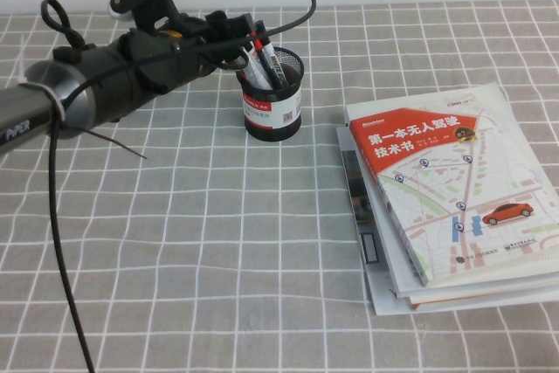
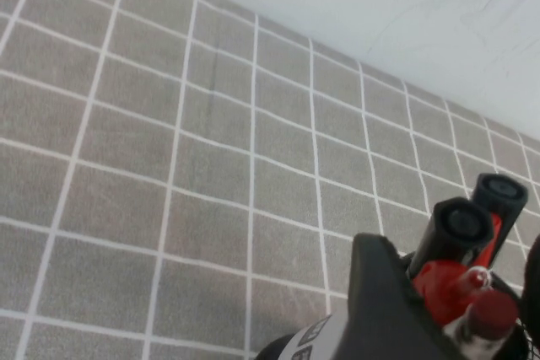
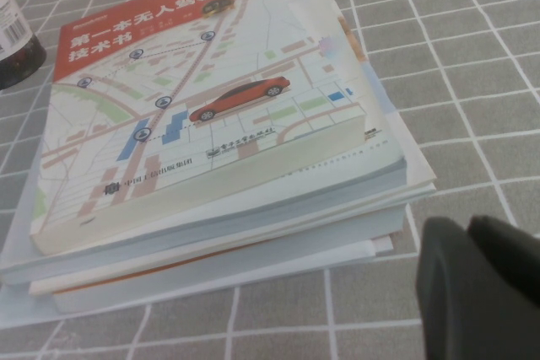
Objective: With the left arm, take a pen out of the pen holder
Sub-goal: 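Take a marker out of the pen holder and lay it on the table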
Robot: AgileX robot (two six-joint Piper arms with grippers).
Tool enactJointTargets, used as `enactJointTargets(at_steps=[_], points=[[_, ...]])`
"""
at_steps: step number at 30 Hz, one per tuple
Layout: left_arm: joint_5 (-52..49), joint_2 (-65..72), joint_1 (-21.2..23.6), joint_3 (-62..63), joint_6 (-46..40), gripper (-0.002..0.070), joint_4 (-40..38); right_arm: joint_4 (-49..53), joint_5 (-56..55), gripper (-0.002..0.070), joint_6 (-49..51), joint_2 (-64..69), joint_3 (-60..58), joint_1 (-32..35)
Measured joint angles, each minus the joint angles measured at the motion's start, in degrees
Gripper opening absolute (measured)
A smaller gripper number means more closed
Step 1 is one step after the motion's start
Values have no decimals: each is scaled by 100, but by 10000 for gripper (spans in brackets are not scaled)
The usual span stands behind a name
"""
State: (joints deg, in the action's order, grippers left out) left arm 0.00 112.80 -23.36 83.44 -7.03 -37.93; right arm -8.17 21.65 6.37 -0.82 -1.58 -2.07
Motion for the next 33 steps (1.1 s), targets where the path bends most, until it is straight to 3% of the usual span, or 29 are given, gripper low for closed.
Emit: enactJointTargets(at_steps=[6, 11, 15, 22, 33], points=[[0, 8, 0, 35, -19, 384, 0, 0, 0, -13, 0, 0, 0, 0], [72, 8, 0, 35, -2, 385, 0, 0, 0, -13, 0, 0, 0, 0], [147, 101, 0, 39, 149, 318, 0, 0, 0, -13, 0, 0, 0, 0], [257, 155, 0, 68, 257, 70, 0, 0, 0, -13, 0, 0, 0, 0], [246, 50, 0, 68, 243, 70, 0, 0, 0, -13, 0, 0, 0, 0]])
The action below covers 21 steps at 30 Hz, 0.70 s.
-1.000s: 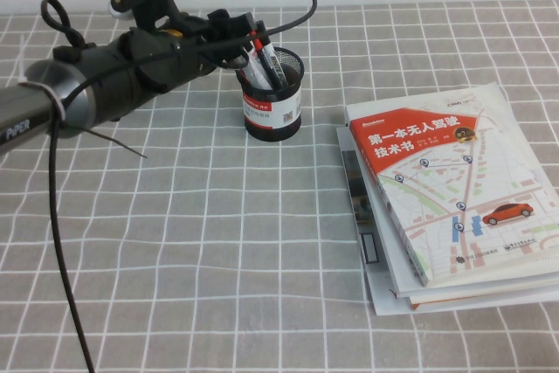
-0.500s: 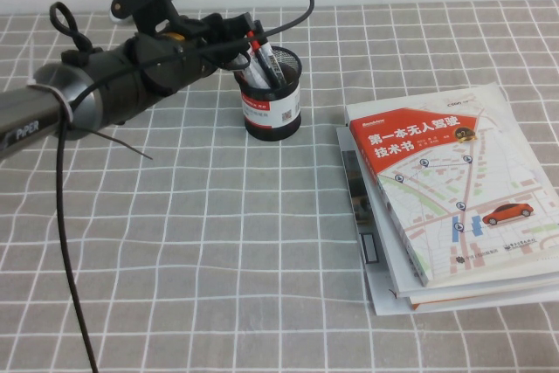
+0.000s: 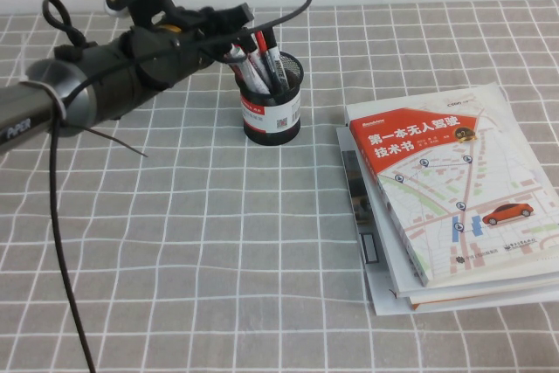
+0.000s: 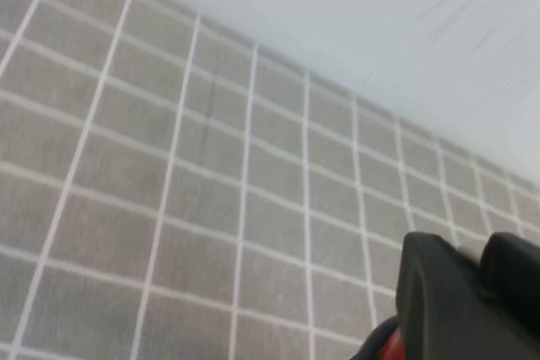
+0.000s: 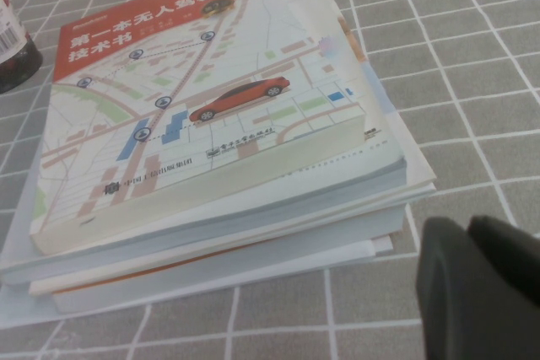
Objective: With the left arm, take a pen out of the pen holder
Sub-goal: 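Take a marker out of the pen holder and lay it on the table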
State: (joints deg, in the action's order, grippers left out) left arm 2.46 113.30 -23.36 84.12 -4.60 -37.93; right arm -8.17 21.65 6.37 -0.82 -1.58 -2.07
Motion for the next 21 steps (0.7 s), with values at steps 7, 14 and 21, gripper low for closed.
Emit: enactJointTargets(at_steps=[7, 14, 21], points=[[-46, -333, 0, 27, -224, 69, 0, 0, 0, -13, 0, 0, 0, 0], [-246, -572, -11, 215, -553, 69, 11, 0, 0, -13, 0, 0, 0, 0], [-561, -833, -11, 384, -980, 69, 21, 0, 0, -13, 0, 0, 0, 0]])
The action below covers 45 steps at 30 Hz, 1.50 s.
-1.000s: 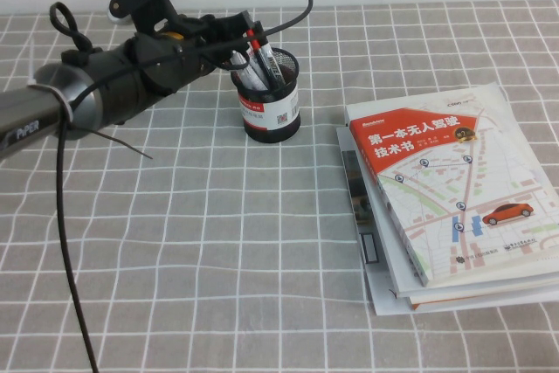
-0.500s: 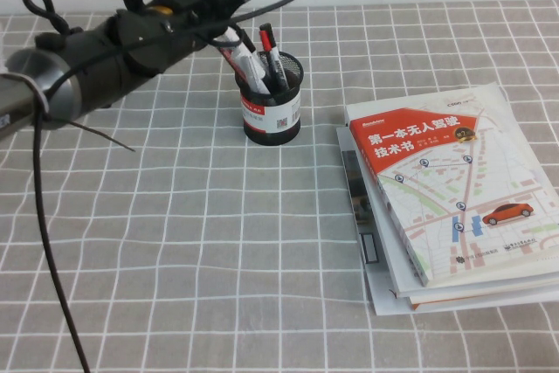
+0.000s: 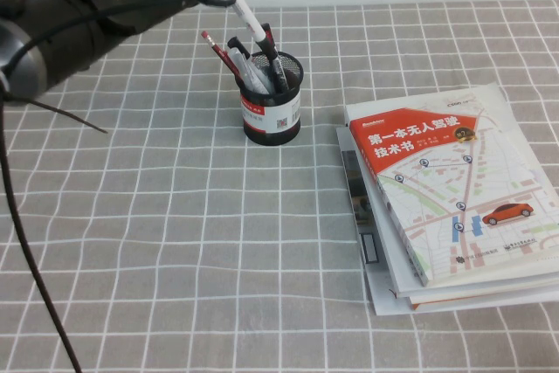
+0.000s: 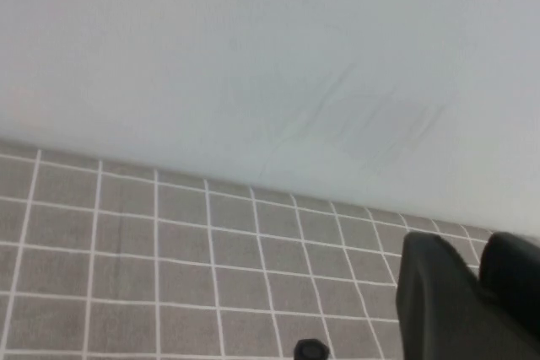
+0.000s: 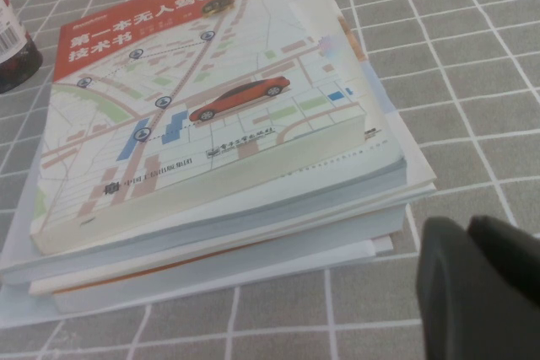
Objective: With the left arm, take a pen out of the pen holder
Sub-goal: 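Take a marker out of the pen holder and lay it on the table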
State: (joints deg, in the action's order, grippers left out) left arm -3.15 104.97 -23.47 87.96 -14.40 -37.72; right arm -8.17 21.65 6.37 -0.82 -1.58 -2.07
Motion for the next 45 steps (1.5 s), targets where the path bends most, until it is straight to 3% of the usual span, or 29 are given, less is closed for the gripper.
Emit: enactJointTargets(at_steps=[5, 12, 17, 25, 35, 45], points=[[-521, -325, 0, 110, -571, 68, 24, 0, 0, -13, 0, 0, 0, 0], [-2484, -921, -9, 608, -1553, 68, 86, 0, 0, -13, 0, 0, 0, 0], [-4352, -1018, -9, 1166, -1605, 68, 156, 0, 0, -13, 0, 0, 0, 0], [-6506, -612, -12, 1298, -1595, 68, 337, 0, 0, -13, 0, 0, 0, 0], [-6721, 520, -34, 1298, -1396, 68, -221, 0, 0, -13, 0, 0, 0, 0], [-6123, 1562, -217, 1298, -1112, 68, -616, 0, 0, -13, 0, 0, 0, 0]])
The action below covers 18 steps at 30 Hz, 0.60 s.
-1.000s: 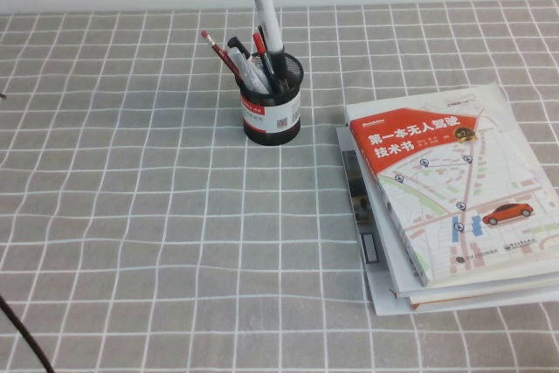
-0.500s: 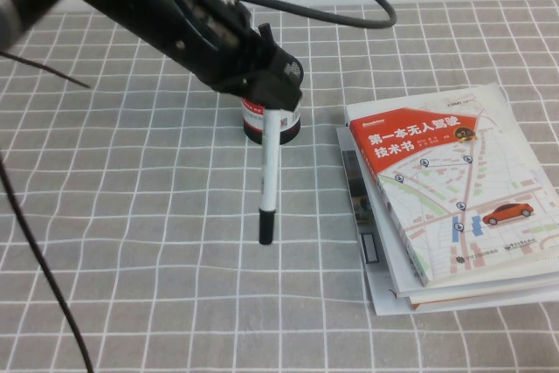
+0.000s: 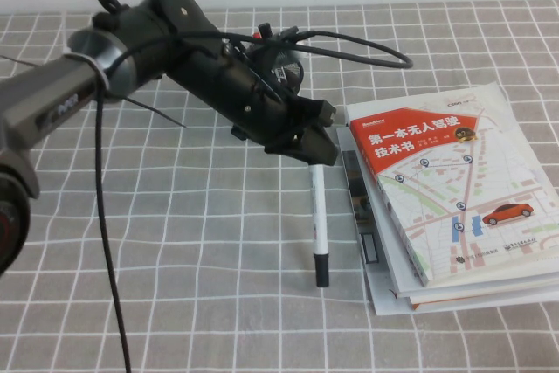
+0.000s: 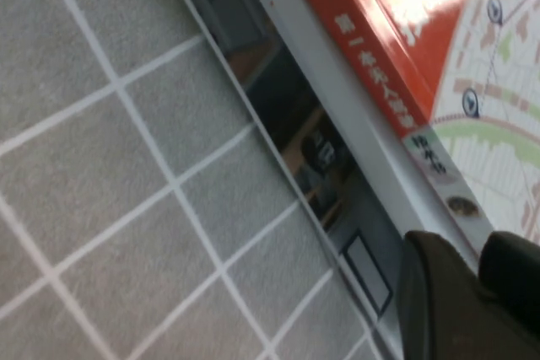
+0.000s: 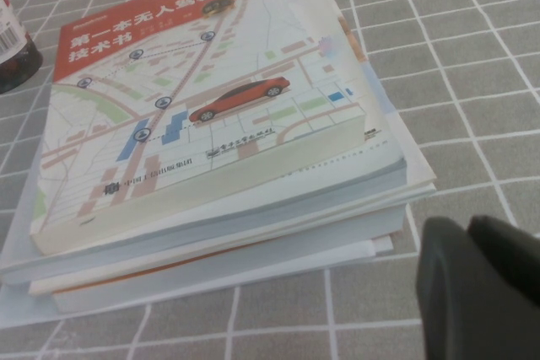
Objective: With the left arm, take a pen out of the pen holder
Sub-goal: 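Take a marker out of the pen holder and lay it on the table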
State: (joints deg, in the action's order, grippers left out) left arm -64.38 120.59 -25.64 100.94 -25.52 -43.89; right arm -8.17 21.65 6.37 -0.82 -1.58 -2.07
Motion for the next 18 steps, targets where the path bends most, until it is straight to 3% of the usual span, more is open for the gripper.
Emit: enactJointTargets(at_steps=[18], points=[[813, 470, 2, 9, 20, 68, -250, 0, 0, -13, 0, 0, 0, 0]])
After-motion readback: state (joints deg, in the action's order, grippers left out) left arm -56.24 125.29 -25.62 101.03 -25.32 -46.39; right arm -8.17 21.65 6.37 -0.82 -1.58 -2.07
